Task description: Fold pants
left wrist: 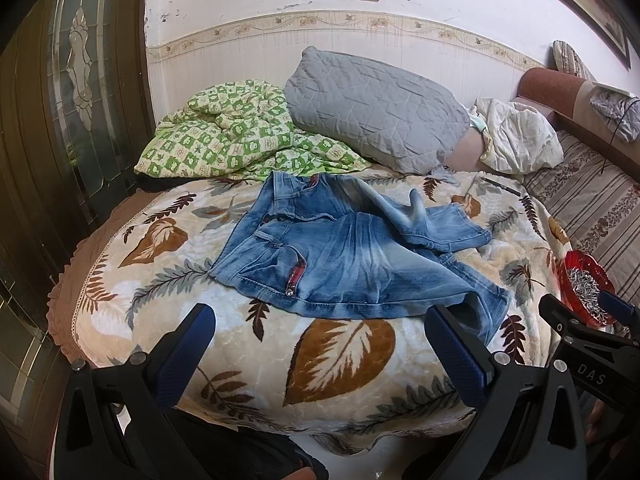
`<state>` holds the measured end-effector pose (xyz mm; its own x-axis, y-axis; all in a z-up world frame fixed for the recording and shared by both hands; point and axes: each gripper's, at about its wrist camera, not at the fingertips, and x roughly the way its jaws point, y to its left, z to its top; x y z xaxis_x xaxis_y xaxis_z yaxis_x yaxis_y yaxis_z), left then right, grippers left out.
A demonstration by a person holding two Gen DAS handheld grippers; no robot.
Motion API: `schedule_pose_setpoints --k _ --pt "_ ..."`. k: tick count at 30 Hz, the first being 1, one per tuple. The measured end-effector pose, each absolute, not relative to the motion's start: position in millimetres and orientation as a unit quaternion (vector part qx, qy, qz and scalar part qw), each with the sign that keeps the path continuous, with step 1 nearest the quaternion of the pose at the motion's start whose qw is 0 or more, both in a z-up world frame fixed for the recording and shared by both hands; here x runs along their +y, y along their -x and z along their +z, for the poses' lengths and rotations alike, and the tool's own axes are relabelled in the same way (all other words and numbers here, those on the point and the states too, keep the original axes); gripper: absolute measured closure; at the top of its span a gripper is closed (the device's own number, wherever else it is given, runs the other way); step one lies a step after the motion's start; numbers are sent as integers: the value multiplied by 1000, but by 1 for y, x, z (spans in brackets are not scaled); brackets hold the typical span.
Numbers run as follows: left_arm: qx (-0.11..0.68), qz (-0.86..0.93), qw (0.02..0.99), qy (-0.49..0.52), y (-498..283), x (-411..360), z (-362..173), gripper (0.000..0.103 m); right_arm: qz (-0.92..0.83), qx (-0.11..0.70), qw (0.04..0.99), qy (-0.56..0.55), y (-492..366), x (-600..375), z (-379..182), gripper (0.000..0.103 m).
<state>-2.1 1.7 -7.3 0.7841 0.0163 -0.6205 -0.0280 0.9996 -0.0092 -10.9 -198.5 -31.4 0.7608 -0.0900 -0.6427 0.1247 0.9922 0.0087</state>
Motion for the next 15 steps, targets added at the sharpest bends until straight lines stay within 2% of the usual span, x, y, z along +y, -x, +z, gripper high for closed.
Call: schedule_pose_setpoints --k 15 --pt "337 11 941 -6 -22 3 -10 0 -60 353 934 -12 -14 -204 -37 0"
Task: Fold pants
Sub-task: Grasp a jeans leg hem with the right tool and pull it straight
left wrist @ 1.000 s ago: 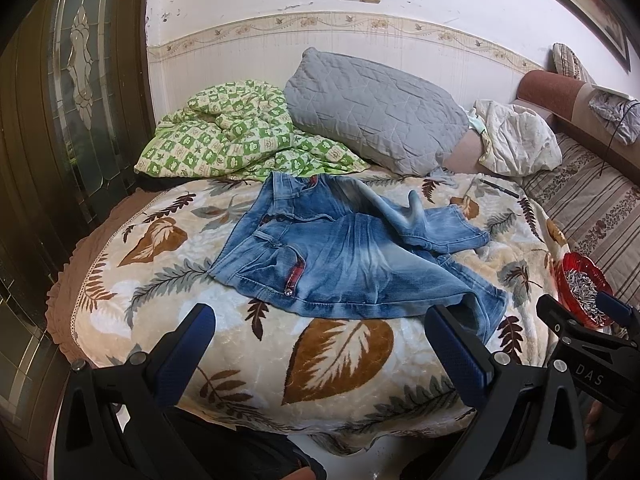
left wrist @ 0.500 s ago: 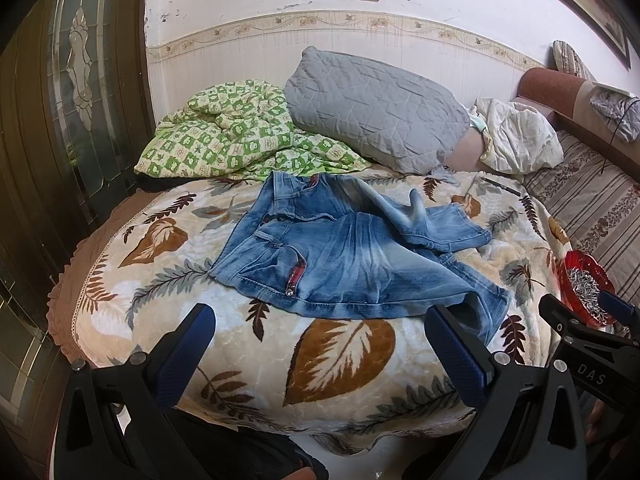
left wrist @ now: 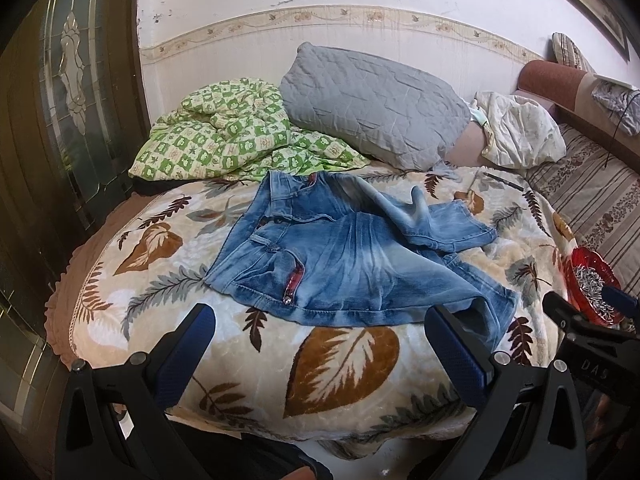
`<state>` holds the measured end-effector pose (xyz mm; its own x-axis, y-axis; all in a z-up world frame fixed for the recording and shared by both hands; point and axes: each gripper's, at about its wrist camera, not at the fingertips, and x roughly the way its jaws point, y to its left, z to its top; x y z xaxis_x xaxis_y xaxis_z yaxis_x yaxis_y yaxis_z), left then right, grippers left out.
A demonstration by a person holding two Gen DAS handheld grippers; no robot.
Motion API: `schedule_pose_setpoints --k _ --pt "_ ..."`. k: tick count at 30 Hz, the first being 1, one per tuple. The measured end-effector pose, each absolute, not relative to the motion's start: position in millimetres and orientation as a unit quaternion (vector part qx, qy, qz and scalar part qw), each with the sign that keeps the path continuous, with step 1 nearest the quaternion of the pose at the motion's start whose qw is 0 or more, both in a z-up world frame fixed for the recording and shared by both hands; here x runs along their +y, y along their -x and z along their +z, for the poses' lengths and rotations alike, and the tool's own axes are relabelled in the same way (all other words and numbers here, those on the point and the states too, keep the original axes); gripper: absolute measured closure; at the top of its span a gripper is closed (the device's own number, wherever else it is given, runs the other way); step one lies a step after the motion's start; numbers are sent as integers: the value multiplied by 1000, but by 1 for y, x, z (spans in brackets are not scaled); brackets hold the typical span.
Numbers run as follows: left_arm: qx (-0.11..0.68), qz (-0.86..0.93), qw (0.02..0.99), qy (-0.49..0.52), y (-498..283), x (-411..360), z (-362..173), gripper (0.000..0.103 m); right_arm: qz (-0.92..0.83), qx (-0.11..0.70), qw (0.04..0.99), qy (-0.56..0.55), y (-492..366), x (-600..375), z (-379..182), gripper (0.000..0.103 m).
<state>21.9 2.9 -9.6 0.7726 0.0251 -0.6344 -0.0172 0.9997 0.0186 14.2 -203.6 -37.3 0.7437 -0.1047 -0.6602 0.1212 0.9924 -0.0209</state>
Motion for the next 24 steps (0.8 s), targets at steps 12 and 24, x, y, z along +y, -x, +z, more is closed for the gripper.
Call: schedule_pose_setpoints --k 12,24 --pt "351 8 936 -4 -92 5 -16 0 -18 364 931 21 -129 -257 -26 0" --pt "349 -2 937 6 -213 6 -37 0 73 471 877 -58 -327 -310 -116 5"
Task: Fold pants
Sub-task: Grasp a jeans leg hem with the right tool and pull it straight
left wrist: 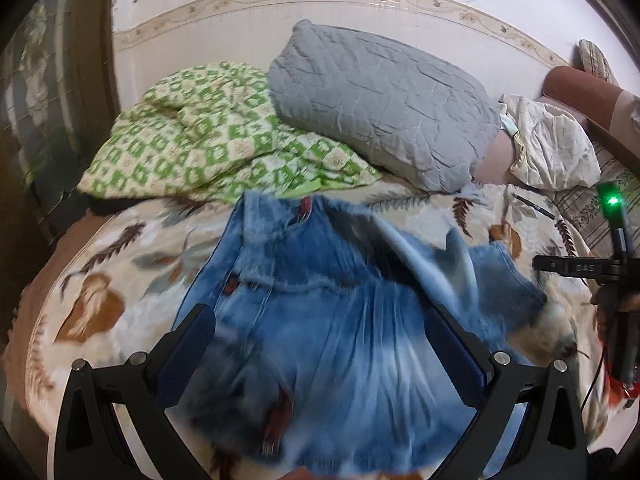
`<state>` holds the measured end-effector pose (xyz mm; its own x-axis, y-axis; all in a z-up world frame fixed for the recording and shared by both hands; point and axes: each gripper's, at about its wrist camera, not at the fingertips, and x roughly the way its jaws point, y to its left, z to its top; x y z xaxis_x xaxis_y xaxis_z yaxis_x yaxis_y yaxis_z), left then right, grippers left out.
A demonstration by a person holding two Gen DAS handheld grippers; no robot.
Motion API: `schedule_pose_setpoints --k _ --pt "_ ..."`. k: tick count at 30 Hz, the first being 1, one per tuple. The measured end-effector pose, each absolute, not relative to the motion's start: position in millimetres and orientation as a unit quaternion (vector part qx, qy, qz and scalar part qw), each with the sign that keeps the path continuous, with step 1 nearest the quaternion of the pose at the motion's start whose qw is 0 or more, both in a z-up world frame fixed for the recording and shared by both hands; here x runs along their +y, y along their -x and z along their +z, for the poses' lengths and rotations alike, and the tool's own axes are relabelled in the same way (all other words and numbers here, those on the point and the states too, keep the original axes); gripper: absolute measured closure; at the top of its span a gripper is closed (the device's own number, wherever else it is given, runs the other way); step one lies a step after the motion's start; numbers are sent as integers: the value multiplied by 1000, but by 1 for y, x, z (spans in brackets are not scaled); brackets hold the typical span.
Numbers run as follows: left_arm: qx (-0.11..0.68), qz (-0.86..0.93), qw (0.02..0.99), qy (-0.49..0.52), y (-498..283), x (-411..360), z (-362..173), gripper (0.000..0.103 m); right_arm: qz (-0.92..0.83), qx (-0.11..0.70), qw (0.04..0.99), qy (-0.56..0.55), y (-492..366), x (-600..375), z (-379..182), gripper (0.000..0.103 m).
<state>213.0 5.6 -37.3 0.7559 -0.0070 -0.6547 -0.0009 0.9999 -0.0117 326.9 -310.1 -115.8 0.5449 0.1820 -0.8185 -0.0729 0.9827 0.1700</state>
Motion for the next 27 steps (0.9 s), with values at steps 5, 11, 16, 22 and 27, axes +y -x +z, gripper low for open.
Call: schedule_pose_setpoints --k 5,11,16,22,27 --pt "341 -8 940 -8 -257 -2 -45 0 77 476 875 -33 -368 -305 -136 7" --pt "329 -8 944 -7 -272 1 -55 0 80 507 858 7 -403 -296 -162 31" --pt "334 -10 942 -5 -274 5 -63 0 115 530 840 32 -404 -287 -181 87" --pt "335 -7 942 5 -275 10 -65 0 124 504 855 18 -394 -295 -159 91" --pt "329 -11 944 10 -275 8 -62 0 104 464 879 22 -402 -312 -111 92"
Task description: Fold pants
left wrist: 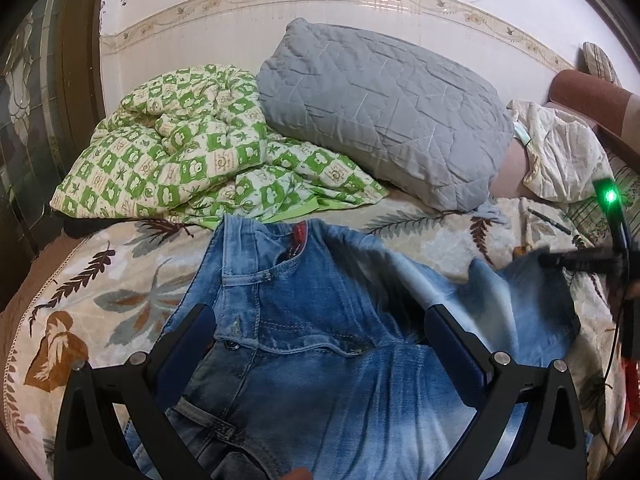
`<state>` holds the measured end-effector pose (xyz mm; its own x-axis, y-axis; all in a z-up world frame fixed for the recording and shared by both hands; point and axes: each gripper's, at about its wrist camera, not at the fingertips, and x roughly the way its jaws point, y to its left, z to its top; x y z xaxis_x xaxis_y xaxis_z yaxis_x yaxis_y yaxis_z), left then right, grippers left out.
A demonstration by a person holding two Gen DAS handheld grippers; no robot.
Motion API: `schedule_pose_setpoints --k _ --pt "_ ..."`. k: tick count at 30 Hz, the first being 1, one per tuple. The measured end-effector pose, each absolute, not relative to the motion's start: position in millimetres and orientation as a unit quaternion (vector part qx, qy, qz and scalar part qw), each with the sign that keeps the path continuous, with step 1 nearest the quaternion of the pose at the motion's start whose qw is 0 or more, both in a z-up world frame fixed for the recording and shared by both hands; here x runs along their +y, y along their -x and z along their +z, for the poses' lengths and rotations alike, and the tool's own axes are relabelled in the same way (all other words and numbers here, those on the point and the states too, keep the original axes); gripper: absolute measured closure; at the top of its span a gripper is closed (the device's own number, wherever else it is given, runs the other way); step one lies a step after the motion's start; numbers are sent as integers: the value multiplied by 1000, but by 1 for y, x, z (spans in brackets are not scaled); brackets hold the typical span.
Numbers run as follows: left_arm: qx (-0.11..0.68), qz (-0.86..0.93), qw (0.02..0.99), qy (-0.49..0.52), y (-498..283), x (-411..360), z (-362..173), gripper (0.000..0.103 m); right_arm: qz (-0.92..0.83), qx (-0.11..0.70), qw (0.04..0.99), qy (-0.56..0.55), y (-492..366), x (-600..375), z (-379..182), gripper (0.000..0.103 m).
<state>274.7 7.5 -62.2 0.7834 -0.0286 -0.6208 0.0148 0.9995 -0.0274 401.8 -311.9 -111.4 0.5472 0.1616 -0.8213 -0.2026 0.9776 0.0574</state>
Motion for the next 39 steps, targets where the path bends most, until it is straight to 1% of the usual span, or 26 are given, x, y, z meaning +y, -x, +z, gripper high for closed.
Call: schedule_pose_setpoints --k 4,8,11,13,15,17,19,22,24,26,27,28,29,33,36,39 --pt "325 -21 945 10 -275 1 -59 0 57 440 895 33 -424 -338 -82 92" --pt "322 -29 946 7 -277 -5 -57 0 -5 415 907 69 -448 -368 -57 92" --pt "321 -32 946 2 -277 -8 -57 0 -19 388 920 57 -454 -385 -35 92" --pt "323 -32 946 3 -279 -9 -58 0 -30 400 914 66 -463 -387 -30 92" --pt "327 -32 945 2 -280 -10 -59 0 -52 437 895 77 -480 -387 -44 92" --pt "328 -32 944 -3 -281 -12 -61 0 -66 468 879 63 -496 -392 -63 92" --pt "329 -32 944 -5 -281 -12 -62 0 -85 500 860 56 -513 -394 -92 92" --pt "329 -31 944 -8 -281 -12 -62 0 -108 532 836 76 -527 -389 -132 92" --pt "330 -32 943 -8 -281 -11 -63 0 -125 538 828 95 -523 -391 -143 84" --pt "331 -34 943 -8 -280 -11 -63 0 -146 528 828 121 -510 -392 -144 68" --pt "331 -35 943 -8 -280 -12 -62 0 -150 517 834 119 -503 -395 -139 28" --pt "330 -37 943 -9 -279 -13 -62 0 -152 502 844 113 -496 -398 -132 3" --pt "329 -37 943 -9 -278 -14 -61 0 -153 481 857 107 -485 -399 -120 2" --pt "325 -44 945 -12 -272 -20 -57 0 -109 462 878 64 -440 -397 -77 2" --pt "319 -62 946 -20 -261 -29 -52 0 -78 448 887 76 -389 -381 -49 2" --pt "318 -82 944 -27 -247 -40 -44 0 -40 445 891 81 -333 -362 -36 2"
